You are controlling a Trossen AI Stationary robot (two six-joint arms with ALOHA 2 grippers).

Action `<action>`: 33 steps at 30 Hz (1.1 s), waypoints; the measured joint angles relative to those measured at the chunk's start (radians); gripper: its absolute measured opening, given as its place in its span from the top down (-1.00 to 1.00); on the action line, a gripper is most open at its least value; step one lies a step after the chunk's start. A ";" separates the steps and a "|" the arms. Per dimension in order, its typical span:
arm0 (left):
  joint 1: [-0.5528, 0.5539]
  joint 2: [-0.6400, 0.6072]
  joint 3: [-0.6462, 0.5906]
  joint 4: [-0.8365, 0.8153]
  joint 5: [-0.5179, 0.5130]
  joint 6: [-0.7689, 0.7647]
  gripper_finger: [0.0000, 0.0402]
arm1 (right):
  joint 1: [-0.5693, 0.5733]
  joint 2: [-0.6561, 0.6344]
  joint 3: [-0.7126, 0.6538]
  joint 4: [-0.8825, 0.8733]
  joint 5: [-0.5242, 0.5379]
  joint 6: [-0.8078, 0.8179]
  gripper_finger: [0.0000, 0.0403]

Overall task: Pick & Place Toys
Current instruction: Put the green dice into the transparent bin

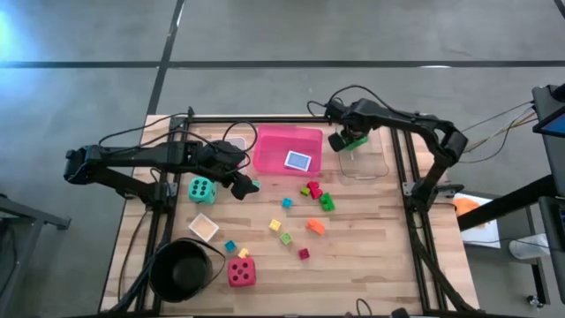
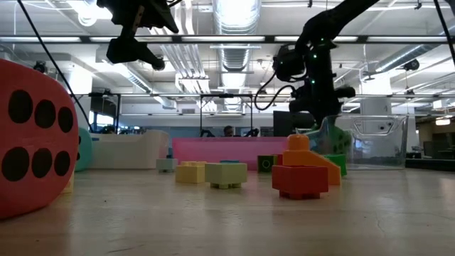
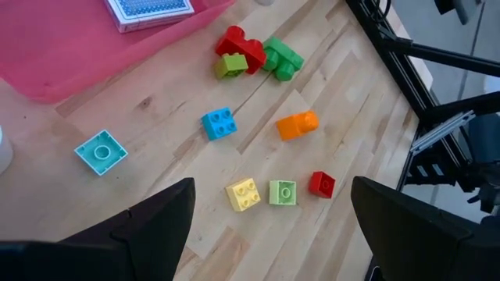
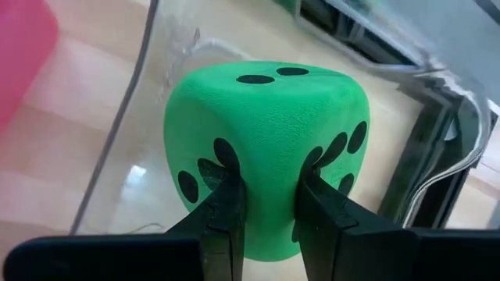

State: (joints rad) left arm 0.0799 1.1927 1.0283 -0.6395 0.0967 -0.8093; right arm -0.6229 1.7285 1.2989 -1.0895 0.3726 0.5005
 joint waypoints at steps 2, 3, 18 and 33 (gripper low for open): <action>0.000 0.000 0.000 0.000 0.000 0.000 -0.73 | 0.009 0.006 -0.001 -0.007 0.002 -0.010 0.64; 0.000 0.000 0.000 0.000 0.000 0.000 -0.73 | 0.012 0.008 -0.001 -0.007 0.003 -0.016 0.64; 0.000 0.000 0.000 0.000 0.000 -0.004 -0.73 | 0.034 0.029 -0.002 -0.009 0.016 -0.067 0.65; 0.000 0.000 0.000 0.000 0.000 -0.004 -0.73 | 0.038 0.022 0.003 -0.036 0.010 -0.108 -0.38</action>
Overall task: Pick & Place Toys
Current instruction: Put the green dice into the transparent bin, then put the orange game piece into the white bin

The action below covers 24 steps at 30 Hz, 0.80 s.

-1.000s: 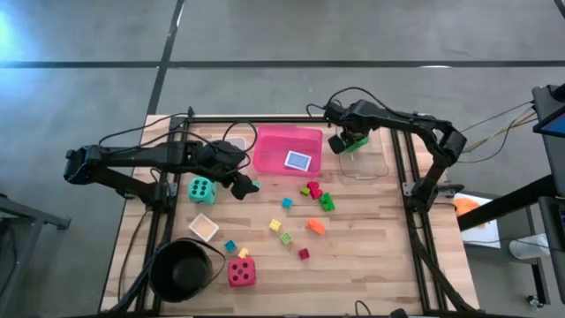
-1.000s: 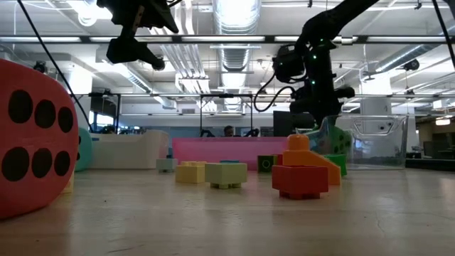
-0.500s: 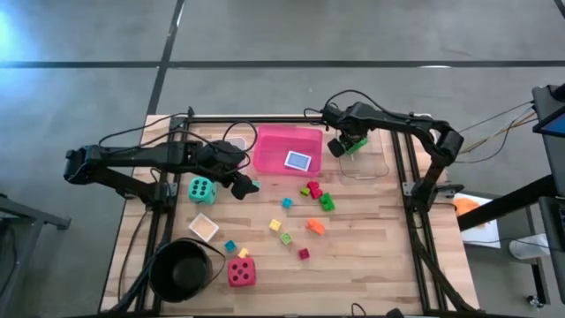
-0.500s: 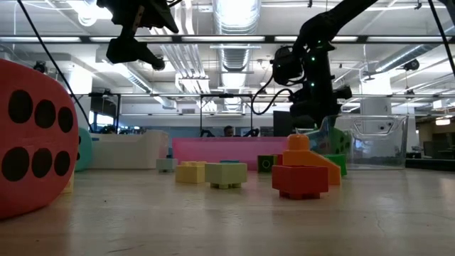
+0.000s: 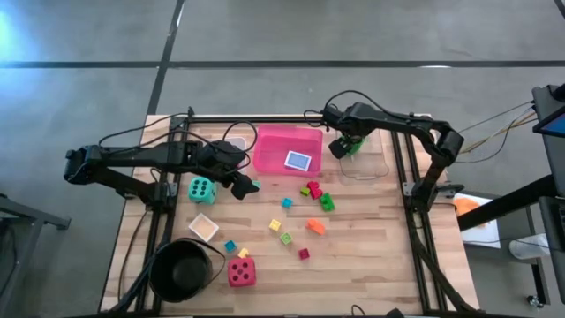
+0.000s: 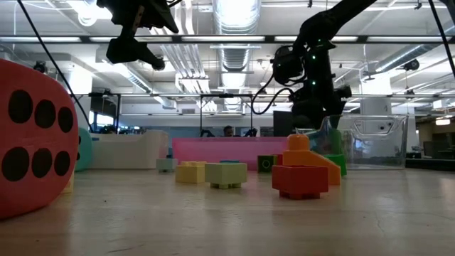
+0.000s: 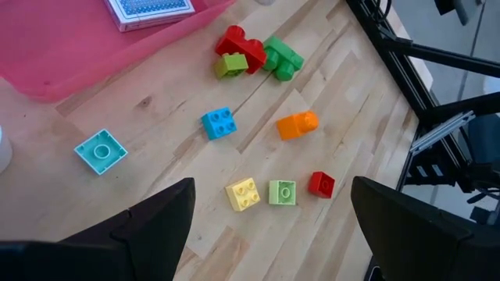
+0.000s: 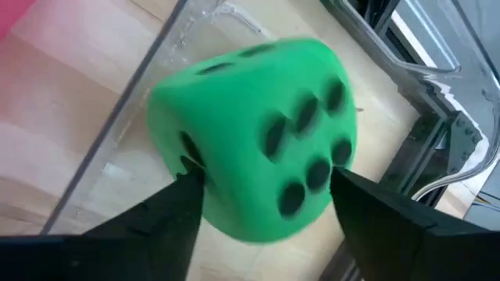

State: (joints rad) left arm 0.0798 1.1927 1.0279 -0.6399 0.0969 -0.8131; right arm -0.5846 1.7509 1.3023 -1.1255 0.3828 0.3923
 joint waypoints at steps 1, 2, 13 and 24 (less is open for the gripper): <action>0.000 0.000 0.000 0.000 0.000 0.000 -0.73 | 0.000 -0.005 0.001 -0.002 0.000 0.000 -0.42; 0.000 0.000 0.000 0.000 0.000 0.000 -0.73 | 0.002 -0.010 0.004 -0.004 0.000 0.000 -0.46; 0.000 0.000 0.000 -0.008 0.000 0.000 -0.73 | 0.018 -0.124 0.065 -0.052 -0.031 0.031 -0.52; -0.019 0.000 0.000 -0.003 0.007 0.081 -0.73 | 0.240 -0.390 0.068 -0.052 -0.256 0.098 -0.52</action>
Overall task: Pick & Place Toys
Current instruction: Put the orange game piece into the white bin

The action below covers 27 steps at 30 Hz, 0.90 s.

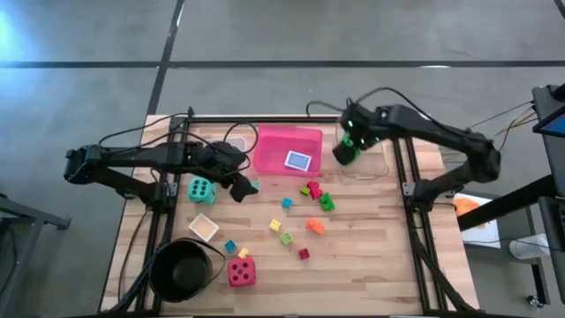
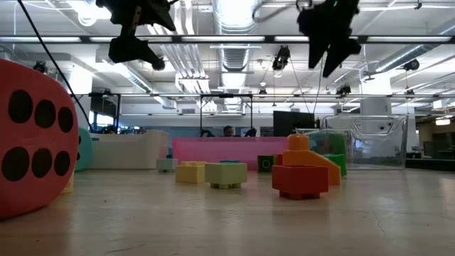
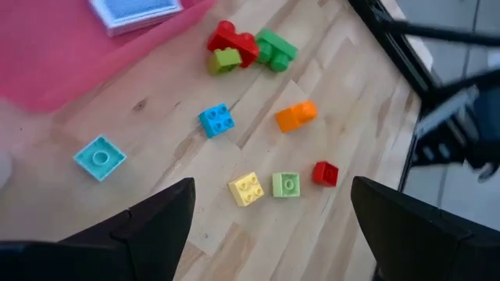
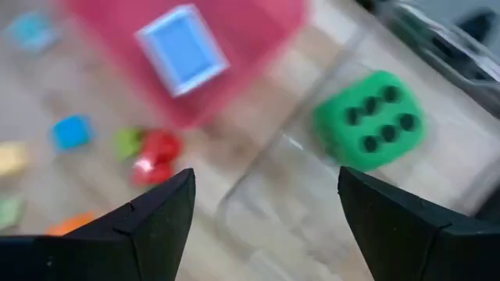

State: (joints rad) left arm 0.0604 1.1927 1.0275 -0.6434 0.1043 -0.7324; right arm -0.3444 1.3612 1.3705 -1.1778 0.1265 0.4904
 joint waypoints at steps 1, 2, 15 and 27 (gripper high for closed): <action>-0.007 0.000 0.000 0.000 0.000 0.020 -0.73 | 0.039 -0.019 -0.003 -0.001 0.001 0.001 -0.52; -0.015 0.000 0.000 0.000 0.001 0.023 -0.73 | 0.076 -0.034 -0.006 0.001 0.001 0.018 -0.52; -0.229 -0.001 0.002 0.172 -0.045 0.284 -0.67 | 0.581 -0.036 -0.126 0.161 0.010 0.190 -0.52; -0.344 -0.001 0.000 0.169 -0.079 0.263 -0.40 | 0.706 0.240 -0.165 0.405 0.102 0.285 -0.52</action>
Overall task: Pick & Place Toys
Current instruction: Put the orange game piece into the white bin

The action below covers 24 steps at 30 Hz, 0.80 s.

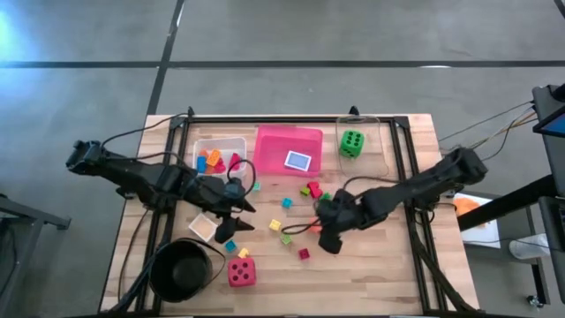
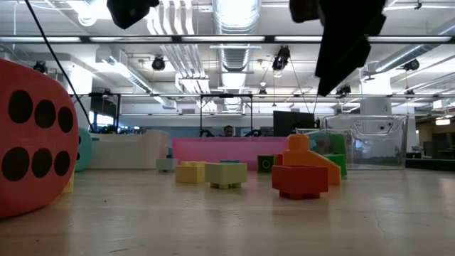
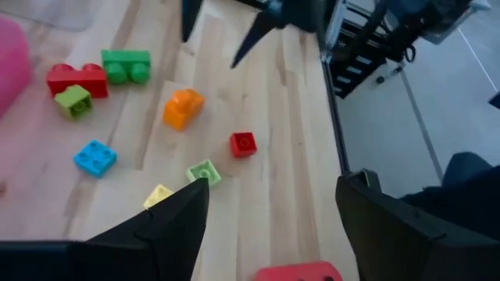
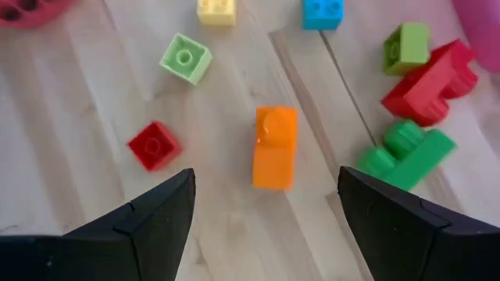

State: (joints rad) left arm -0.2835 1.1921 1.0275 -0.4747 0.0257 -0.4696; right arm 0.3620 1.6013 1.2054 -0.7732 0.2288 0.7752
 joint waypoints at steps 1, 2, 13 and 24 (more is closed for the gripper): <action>-0.008 0.000 0.000 -0.001 0.000 -0.002 -0.39 | 0.001 0.020 0.006 0.008 0.006 0.000 -0.52; -0.017 0.000 0.000 -0.001 -0.001 -0.002 -0.39 | 0.001 0.037 0.012 0.014 0.008 -0.002 -0.52; -0.099 0.000 -0.002 -0.031 -0.089 -0.001 -0.39 | 0.000 0.167 0.028 0.081 0.070 -0.020 -0.52; -0.111 0.000 -0.003 -0.031 -0.090 0.028 -0.39 | -0.017 0.220 0.019 0.101 0.086 -0.051 -0.52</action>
State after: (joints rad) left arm -0.3943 1.1923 1.0243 -0.5056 -0.0643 -0.4414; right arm 0.3450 1.8218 1.2246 -0.6724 0.3144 0.7240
